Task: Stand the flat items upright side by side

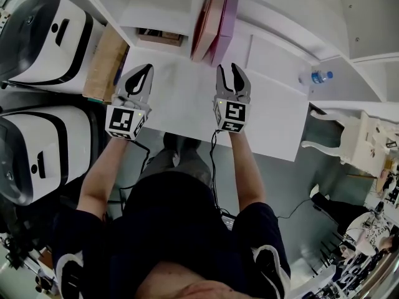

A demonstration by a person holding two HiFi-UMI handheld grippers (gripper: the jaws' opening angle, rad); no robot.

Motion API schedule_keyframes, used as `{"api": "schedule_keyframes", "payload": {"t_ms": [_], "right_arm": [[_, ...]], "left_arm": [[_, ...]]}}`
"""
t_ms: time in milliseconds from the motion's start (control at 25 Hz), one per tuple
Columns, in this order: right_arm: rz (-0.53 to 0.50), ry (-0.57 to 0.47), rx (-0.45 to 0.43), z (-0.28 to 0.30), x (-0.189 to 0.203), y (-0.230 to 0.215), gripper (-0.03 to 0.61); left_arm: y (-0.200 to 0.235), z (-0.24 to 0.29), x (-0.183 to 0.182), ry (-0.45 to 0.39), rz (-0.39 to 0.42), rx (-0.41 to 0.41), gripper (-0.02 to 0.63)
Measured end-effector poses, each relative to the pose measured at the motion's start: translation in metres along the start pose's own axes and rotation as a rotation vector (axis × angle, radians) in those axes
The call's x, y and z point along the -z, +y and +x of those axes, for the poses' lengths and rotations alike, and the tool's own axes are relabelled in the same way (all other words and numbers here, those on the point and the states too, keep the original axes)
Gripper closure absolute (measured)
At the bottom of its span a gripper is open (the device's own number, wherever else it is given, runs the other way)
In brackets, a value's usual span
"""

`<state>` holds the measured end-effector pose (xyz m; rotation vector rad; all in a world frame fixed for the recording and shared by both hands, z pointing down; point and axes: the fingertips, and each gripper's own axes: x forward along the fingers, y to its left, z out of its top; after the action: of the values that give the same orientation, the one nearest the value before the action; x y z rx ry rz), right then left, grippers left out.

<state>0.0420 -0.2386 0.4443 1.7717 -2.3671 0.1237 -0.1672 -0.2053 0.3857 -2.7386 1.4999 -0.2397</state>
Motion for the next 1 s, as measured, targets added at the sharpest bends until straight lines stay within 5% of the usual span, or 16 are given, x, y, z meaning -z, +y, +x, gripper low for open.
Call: {"api": "schedule_keyframes", "payload": {"t_ms": [680,1000], "right_arm": [[0.003,-0.057,-0.024,-0.082,-0.047,0.011,0.577],[0.016,-0.048,-0.012,-0.116,-0.060,0.017,0.578]], "left_arm": [[-0.019,-0.024,-0.031,-0.074,0.098,0.005,0.611],[-0.029,-0.044,-0.057,-0.160,0.094,-0.005,0.612]]}}
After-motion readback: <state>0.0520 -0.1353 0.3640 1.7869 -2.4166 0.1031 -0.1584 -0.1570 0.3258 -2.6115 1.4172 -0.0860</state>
